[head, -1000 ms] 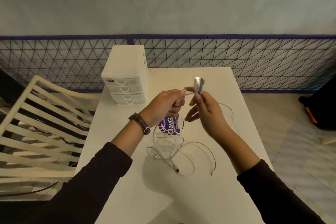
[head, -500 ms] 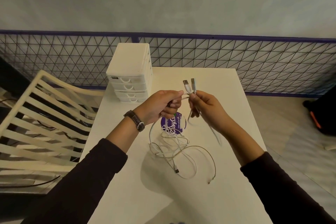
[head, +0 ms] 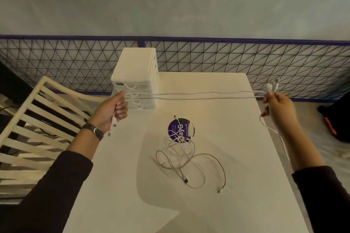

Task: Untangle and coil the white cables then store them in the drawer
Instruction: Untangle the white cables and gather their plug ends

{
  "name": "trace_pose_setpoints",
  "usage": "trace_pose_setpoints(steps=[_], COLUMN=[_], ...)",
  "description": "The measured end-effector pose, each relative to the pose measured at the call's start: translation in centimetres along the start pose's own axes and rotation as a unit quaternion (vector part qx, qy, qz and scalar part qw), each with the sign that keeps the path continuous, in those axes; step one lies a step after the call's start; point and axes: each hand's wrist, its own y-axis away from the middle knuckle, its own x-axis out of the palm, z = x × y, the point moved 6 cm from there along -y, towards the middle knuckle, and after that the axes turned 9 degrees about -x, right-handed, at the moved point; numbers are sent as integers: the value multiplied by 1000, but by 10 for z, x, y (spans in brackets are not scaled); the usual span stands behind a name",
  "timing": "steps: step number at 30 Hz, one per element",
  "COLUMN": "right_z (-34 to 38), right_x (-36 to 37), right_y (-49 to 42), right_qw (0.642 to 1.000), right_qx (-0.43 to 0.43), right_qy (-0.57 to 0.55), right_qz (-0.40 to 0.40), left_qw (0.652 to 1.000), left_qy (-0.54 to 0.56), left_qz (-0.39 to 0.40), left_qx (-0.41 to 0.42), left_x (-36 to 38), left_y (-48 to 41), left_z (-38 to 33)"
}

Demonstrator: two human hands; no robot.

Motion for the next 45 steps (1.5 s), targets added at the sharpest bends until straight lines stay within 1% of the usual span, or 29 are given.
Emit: trace_pose_setpoints(steps=[2, 4, 6, 10, 12, 14, 16, 19, 20, 21, 22, 23, 24, 25, 26, 27, 28, 29, 30, 31, 32, 34, 35, 38, 41, 42, 43, 44, 45], right_z=[-1, -1, -2, -7, -7, -7, -10, -19, -23, -29, -34, -40, -44, -48, -52, -55, -59, -63, -65, -66, -66, -64, -63, -63, -61, -60, -59, -58, -57], right_x=[11, 24, 34, 43, 45, 49, 54, 66, 71, 75, 78, 79, 81, 82, 83, 84, 85, 86, 86, 86, 87, 88, 89, 93, 96, 97, 98, 99, 99], right_y=[8, 16, 22, 26, 30, 38, 55, 86, 96, 105, 113, 121, 129, 136, 142, 147, 151, 155, 158, 161, 163, 165, 165, 167, 169, 170, 170, 169, 169], right_qw=[999, 998, 997, 998, 999, 998, 996, 992, 990, 989, 989, 988, 988, 988, 987, 987, 987, 986, 986, 985, 984, 983, 982, 978, 975, 974, 974, 974, 974], right_qx=[10, 12, 12, -10, -25, -39, -38, -31, -25, -17, -6, 5, 14, 20, 28, 37, 49, 59, 67, 71, 73, 76, 79, 88, 82, 83, 86, 88, 90], right_qy=[-29, -39, -35, -14, -18, -18, -13, 3, 9, 8, -1, -9, -14, -16, -18, -22, -28, -34, -38, -39, -36, -35, -36, -32, -31, -36, -42, -48, -53], right_qz=[14, 40, 65, 56, 43, 50, 74, 120, 135, 145, 150, 152, 154, 155, 155, 153, 150, 149, 150, 153, 157, 165, 169, 186, 203, 206, 206, 204, 201], left_qw=[999, 997, 998, 993, 977, 951, 915, 846, 818, 788, 761, 746, 741, 735, 716, 679, 633, 591, 562, 543, 542, 566, 571, 556, 557, 575, 608, 661, 725], left_qy=[34, 66, 54, -70, -175, -277, -375, -514, -553, -593, -625, -643, -650, -659, -679, -712, -749, -779, -799, -812, -816, -807, -806, -820, -823, -811, -788, -746, -687], left_qz=[-26, -32, -33, -76, -95, -108, -126, -140, -152, -166, -172, -157, -116, -54, 18, 87, 140, 174, 189, 190, 181, 149, 137, 118, 108, 101, 90, 68, 39], left_qx=[0, -3, 10, 56, 75, 90, 78, -18, -35, -22, 19, 72, 121, 149, 158, 153, 139, 122, 106, 94, 85, 81, 78, 58, 37, 32, 32, 38, 43], left_x=[-2, 6, 22, 61, 79, 90, 88, 73, 71, 73, 79, 88, 100, 111, 120, 126, 127, 125, 121, 116, 112, 108, 108, 110, 109, 110, 112, 116, 118], left_y=[-8, -14, -20, -32, -44, -60, -82, -107, -108, -104, -97, -85, -73, -59, -49, -40, -35, -34, -35, -37, -39, -40, -41, -40, -40, -39, -36, -32, -27], left_z=[6, 11, 11, 6, 5, 9, 22, 65, 82, 96, 109, 124, 142, 163, 186, 209, 231, 248, 261, 271, 276, 279, 280, 285, 289, 287, 281, 271, 258])
